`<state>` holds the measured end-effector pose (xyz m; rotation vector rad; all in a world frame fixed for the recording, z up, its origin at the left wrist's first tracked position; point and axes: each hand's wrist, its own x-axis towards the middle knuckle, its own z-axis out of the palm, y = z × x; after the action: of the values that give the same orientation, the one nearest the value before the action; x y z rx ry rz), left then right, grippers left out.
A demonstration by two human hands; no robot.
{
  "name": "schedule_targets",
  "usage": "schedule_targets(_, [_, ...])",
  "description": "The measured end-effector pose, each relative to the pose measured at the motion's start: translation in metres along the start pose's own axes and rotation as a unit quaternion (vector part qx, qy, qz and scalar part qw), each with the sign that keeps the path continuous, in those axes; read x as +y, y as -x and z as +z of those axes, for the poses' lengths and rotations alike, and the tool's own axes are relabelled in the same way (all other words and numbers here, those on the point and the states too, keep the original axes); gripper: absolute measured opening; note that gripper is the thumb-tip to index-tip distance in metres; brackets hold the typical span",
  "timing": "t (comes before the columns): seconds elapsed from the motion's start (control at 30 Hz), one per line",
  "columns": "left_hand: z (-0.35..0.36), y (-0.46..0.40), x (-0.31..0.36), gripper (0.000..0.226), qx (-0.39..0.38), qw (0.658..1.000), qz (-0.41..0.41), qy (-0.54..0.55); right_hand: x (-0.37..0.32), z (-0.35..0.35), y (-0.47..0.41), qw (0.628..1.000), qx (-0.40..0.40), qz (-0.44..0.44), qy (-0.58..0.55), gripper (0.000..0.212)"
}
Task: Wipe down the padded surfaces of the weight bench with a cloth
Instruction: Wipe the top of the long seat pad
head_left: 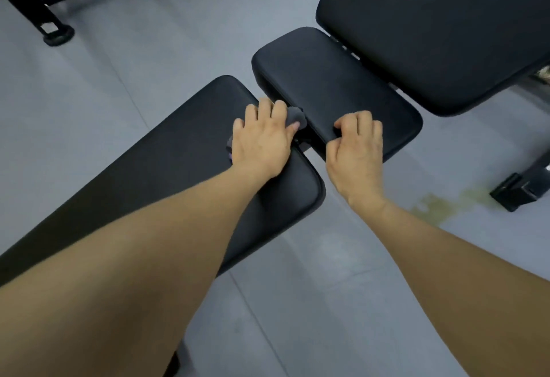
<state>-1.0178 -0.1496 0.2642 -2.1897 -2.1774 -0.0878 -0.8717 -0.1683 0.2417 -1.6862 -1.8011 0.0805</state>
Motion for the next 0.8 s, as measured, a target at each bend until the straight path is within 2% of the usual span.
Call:
schedule_targets(0.17, [0.000,0.005,-0.002,0.037,0.016,0.999,0.029,0.022,0.002,0.006,0.002,1.000,0.022,0.006,0.014,0.021])
schedule_targets(0.4, [-0.003,0.004,-0.005,0.037,-0.001,0.998,0.057,0.032,0.002,0.007,0.002,0.999,0.036,0.002,-0.001,0.022])
schedule_targets(0.6, [-0.005,0.006,-0.003,0.038,-0.006,0.997,0.075,0.032,0.004,0.014,0.004,0.996,0.086,-0.024,0.004,0.021])
schedule_targets(0.7, [-0.007,0.012,0.000,0.038,-0.010,0.995,0.083,0.045,0.006,0.016,0.005,0.992,0.116,-0.041,0.013,0.029])
schedule_targets(0.8, [-0.011,0.024,0.009,0.037,-0.021,0.992,0.108,0.058,0.006,0.014,0.001,0.994,0.104,-0.040,0.014,0.027])
